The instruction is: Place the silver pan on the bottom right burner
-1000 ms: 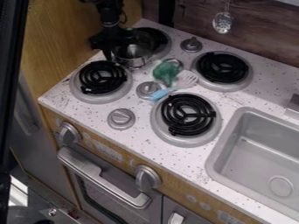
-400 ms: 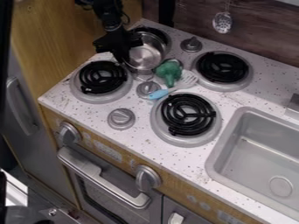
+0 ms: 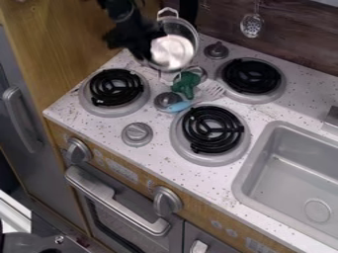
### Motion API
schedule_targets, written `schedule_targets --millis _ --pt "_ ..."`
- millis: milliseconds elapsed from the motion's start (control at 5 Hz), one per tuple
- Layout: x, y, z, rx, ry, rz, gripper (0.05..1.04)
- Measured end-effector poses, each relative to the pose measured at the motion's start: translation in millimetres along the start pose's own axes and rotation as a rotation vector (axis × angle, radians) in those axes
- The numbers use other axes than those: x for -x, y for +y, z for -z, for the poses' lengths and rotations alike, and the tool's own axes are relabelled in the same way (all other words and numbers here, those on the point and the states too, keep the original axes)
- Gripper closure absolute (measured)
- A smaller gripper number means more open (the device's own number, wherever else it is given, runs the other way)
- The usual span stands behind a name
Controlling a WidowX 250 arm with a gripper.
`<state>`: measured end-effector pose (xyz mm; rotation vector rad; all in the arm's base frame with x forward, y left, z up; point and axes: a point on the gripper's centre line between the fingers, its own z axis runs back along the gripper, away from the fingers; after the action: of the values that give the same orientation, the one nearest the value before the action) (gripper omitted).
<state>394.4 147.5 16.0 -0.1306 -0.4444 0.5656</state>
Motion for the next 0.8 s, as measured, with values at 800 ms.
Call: schedule_targets --millis 800 --pt "85.9 -44.7 32.8 -0.079 0.181 0.157 1.014"
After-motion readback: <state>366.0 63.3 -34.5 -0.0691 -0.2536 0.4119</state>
